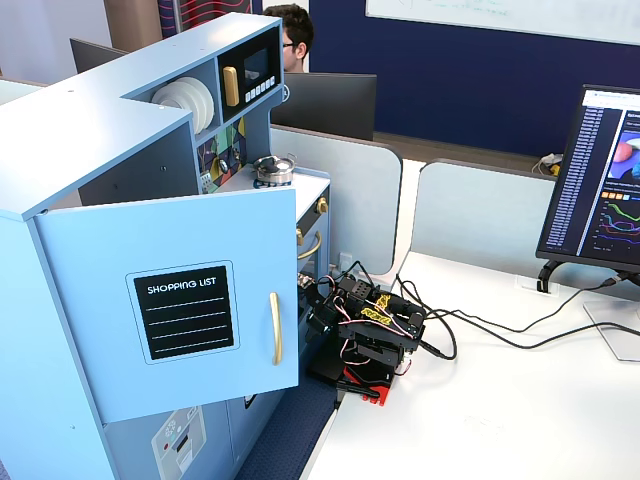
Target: Pick up the green pineapple from the left cabinet and place it in the green recipient
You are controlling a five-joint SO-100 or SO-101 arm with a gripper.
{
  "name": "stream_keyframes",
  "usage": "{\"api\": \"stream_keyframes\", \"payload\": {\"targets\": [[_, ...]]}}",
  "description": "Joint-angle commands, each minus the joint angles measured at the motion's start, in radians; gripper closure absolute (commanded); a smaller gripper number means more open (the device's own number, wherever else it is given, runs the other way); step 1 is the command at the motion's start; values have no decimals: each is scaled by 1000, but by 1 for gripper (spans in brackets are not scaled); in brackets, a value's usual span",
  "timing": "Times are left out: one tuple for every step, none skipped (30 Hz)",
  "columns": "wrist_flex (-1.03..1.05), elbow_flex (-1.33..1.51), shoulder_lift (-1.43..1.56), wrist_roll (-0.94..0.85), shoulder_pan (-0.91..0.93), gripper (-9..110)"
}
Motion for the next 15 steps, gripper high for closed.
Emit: {"api": "stream_keyframes", "payload": {"targets": [[186,-5,-8,-5,-6,100],[186,-5,-8,-5,-6,100],[186,-5,-8,-5,-6,100],[186,-5,-8,-5,-6,100],[186,-5,-8,-5,-6,100],[186,-5,-8,-5,-6,100],[186,-5,-8,-5,-6,100],[186,-5,-8,-5,-6,100],[186,-5,-8,-5,-6,100],[186,-5,-8,-5,-9,100],[186,-5,-8,-5,-31,100],[186,-5,-8,-5,-55,100],[186,-5,-8,-3,-74,100],[184,-5,-8,5,-87,100],[183,-5,-8,17,-109,100]]}}
